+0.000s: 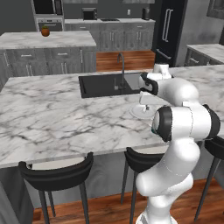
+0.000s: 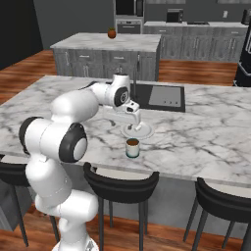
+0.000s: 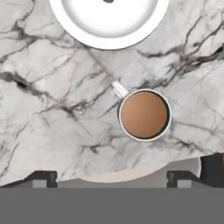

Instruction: Pick up the marshmallow and place it in the cup of hot chocolate on the dining counter.

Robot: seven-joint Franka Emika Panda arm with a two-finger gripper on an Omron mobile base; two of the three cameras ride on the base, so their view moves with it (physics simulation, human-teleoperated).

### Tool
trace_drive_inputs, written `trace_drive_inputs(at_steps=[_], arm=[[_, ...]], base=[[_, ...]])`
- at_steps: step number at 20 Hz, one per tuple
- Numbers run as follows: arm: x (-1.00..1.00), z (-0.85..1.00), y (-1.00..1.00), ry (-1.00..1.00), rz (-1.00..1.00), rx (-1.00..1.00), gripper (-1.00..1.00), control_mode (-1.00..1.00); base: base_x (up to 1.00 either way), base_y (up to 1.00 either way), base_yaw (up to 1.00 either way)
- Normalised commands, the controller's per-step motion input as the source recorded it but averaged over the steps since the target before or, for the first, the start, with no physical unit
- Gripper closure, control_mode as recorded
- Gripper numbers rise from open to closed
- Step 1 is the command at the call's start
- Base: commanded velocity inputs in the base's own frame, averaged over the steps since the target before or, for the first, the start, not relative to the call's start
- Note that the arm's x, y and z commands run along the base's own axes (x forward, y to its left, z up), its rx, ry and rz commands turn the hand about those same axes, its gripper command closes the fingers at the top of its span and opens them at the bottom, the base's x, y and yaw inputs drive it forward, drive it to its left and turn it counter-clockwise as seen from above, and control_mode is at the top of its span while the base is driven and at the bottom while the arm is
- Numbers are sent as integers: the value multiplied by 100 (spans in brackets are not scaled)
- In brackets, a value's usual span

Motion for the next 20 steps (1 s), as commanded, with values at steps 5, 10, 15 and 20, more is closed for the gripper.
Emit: trace_drive_inputs(at_steps=[5,10,15,20], arm=[[46,-26,0,0,-6,0,-100,-100],[55,-23,0,0,-7,0,-100,-100],[52,-30,-11,0,-3,0,-100,-100],[42,-27,-26,0,0,0,-100,-100]], base=[[0,0,0],[0,0,0],[0,0,0],[0,0,0]])
